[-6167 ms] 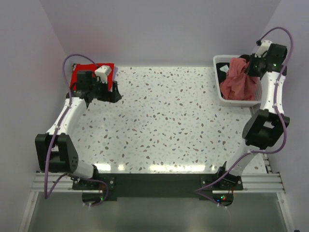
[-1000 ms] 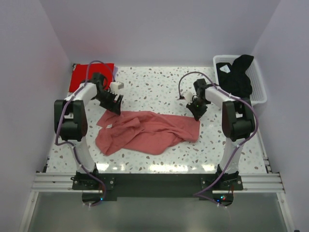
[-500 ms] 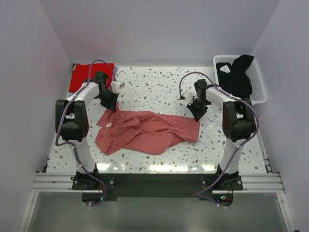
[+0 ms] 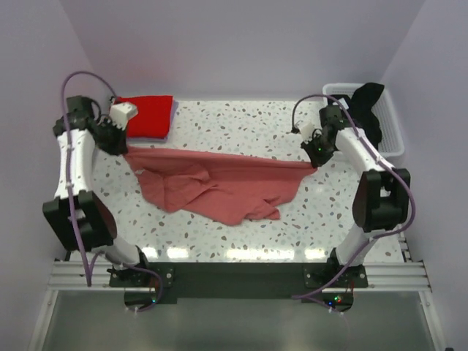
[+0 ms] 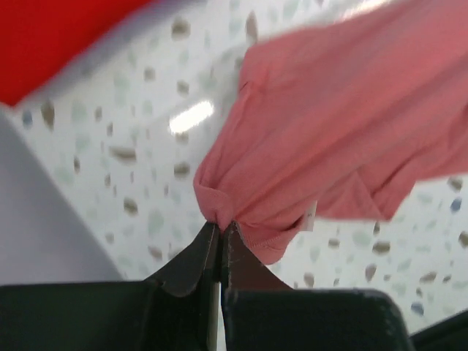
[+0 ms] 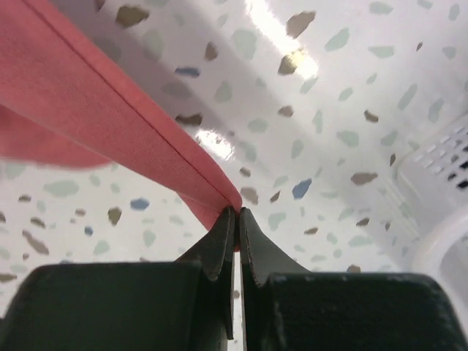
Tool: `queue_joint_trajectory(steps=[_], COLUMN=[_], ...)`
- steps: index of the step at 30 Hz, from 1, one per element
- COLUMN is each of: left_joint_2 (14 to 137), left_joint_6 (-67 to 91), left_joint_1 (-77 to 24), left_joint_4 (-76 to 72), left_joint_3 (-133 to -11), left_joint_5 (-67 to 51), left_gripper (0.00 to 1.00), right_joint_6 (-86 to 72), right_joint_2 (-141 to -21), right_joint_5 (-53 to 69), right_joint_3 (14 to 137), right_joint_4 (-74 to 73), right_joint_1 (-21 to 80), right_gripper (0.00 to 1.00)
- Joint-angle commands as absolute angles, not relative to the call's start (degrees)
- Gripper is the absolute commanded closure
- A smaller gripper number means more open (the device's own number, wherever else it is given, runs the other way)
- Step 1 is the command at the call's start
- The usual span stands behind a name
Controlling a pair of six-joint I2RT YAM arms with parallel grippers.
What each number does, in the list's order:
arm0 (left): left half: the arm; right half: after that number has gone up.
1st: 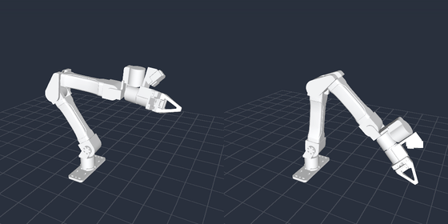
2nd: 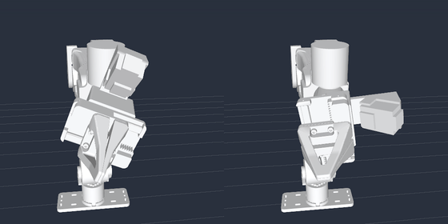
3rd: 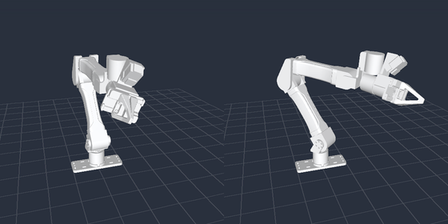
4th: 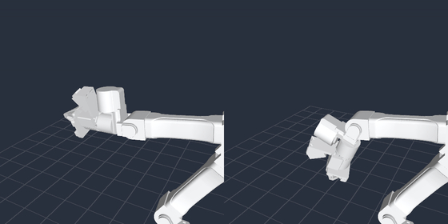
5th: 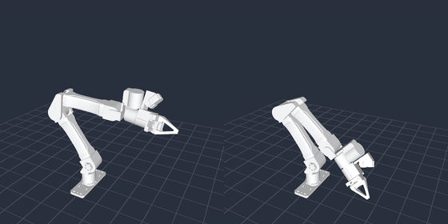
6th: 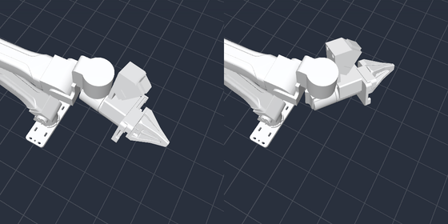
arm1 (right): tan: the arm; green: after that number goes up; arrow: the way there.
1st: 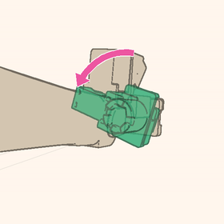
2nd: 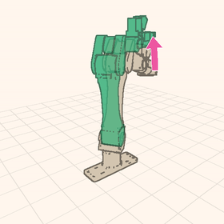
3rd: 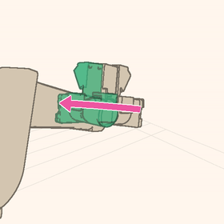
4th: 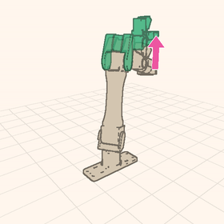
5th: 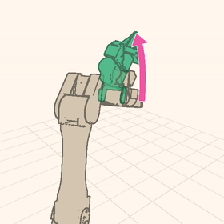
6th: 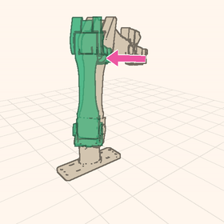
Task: Fold and stack the t-shirts
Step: Flatten the tshirt out
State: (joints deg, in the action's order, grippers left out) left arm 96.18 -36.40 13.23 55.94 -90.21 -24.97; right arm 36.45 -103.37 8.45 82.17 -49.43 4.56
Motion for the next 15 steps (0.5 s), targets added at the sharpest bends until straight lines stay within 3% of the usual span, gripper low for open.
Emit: queue_joint_trajectory(steps=[1, 6, 7, 8, 10, 15], left_joint_2=[84.06, 79.98, 80.07, 80.94, 82.52, 90.08], left_joint_6=[-53.32, -63.02, -63.02, -62.84, -61.71, -55.29], left_joint_1=[24.41, 34.18, 34.62, 35.06, 35.59, 34.02], left_joint_4=[68.02, 66.63, 65.14, 62.78, 62.14, 67.49], left_joint_3=[-76.42, -54.52, -52.58, -50.47, -51.67, -69.76], left_joint_5=[-21.91, -12.15, -11.17, -10.81, -13.68, -30.98], left_gripper=[1.0, 0.98, 0.83, 0.75, 0.49, 0.43], right_joint_6=[44.54, 48.07, 48.08, 48.25, 48.17, 47.2], right_joint_2=[-94.33, -91.76, -92.02, -92.89, -94.3, -97.2], right_joint_5=[5.63, 4.48, 5.09, 6.66, 7.99, 11.51], right_joint_3=[74.48, 65.58, 65.22, 65.13, 66.0, 68.55], right_joint_4=[-54.49, -56.86, -57.21, -57.83, -59.76, -61.43], right_joint_1=[4.92, 5.01, 5.01, 5.27, 5.89, 7.47], right_gripper=[1.0, 1.0, 1.0, 1.0, 1.0, 1.0])
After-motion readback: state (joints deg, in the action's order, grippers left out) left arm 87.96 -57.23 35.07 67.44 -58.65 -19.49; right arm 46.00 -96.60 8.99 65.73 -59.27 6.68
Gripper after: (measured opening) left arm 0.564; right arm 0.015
